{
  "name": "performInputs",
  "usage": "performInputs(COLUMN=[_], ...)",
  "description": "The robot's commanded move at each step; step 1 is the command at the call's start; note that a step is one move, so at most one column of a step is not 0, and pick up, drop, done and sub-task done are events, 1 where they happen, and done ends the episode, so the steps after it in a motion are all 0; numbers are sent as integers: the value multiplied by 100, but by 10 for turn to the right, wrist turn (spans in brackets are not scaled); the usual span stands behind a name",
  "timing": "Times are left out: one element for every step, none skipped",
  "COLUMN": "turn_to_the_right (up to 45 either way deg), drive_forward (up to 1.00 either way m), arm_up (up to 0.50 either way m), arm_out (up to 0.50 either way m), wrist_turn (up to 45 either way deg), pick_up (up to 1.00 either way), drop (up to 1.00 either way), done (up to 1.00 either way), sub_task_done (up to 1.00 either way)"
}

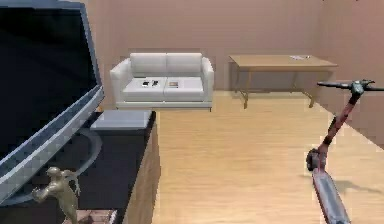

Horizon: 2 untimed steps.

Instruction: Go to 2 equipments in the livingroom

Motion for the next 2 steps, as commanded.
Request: performInputs(turn_to_the_right=[450,180], drive_forward=[0,0], arm_up=[0,0], arm_out=[0,0], wrist_turn=[0,0], pick_up=[0,0], drop=[0,0], done=[0,0], sub_task_done=[0,0])
